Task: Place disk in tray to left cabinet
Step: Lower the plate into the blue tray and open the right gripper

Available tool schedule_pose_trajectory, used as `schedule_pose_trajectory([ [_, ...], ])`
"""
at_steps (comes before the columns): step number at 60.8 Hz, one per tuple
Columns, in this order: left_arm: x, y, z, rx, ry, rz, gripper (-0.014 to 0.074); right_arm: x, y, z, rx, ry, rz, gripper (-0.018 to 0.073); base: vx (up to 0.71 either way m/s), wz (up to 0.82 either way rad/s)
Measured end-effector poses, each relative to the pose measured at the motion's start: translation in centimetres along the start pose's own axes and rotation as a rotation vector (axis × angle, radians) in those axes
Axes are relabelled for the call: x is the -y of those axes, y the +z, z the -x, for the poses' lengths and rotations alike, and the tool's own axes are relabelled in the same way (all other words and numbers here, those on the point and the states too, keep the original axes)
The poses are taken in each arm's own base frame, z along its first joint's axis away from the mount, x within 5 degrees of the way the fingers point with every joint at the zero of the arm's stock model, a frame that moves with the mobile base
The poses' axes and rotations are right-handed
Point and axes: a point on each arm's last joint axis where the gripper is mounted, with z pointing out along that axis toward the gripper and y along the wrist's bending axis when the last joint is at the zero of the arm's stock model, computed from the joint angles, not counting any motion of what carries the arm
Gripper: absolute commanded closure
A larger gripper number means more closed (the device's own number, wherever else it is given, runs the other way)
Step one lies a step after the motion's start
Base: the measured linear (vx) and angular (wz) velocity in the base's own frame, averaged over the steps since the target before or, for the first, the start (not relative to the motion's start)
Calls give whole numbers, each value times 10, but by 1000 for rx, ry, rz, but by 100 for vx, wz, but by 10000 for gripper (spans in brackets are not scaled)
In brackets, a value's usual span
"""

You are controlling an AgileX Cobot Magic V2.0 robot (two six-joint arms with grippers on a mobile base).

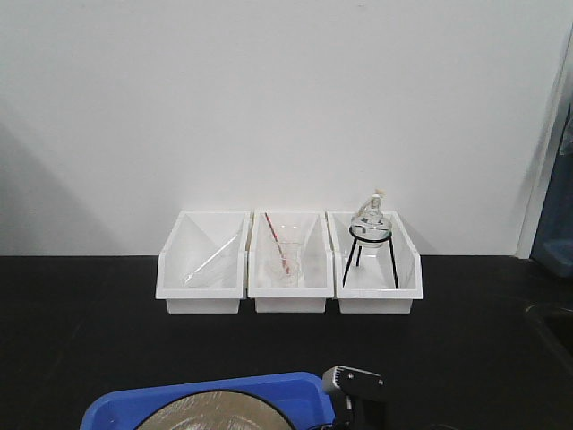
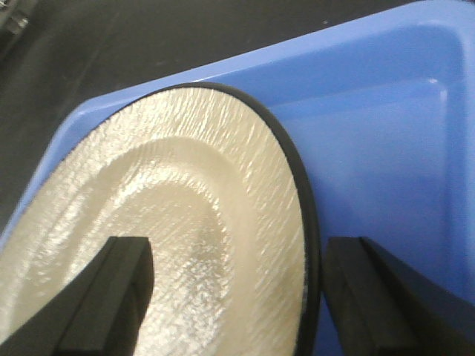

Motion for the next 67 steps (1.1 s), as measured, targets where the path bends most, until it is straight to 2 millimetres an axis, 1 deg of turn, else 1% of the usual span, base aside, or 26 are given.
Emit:
schedule_pose_trajectory([
  [11, 0, 0, 0, 0, 0, 0, 115, 2, -16, 5, -73, -121, -123, 19, 0, 0],
  [18, 0, 0, 0, 0, 0, 0, 115, -2, -32, 12, -91, -178, -174, 19, 0, 0],
  [24, 0, 0, 0, 0, 0, 0, 115, -5, -47, 21, -104, -198, -225, 19, 0, 0],
  [29, 0, 1, -1, -6, 0, 0, 115, -5, -60, 29, -165, -198, -335, 19, 0, 0],
  [37, 0, 7, -9, -96, 0, -2, 115, -7, -73, 45, -246, -180, -483, 19, 0, 0],
  [43, 1, 18, -21, -228, -13, -6, 115, -12, -74, 54, -234, -182, -492, 19, 0, 0],
  [53, 3, 38, -39, -404, -94, -15, 115, -13, -71, 58, -213, -213, -472, 38, 0, 0],
  [58, 4, 48, -50, -507, -142, -18, 115, -3, -69, 57, -242, -190, -508, 69, 0, 0],
  [62, 6, 55, -58, -599, -169, -22, 115, 11, -69, 58, -278, -134, -552, 96, 0, 0],
  [67, 7, 65, -58, -670, -182, -34, 115, 25, -71, 67, -288, -63, -555, 128, 0, 0],
])
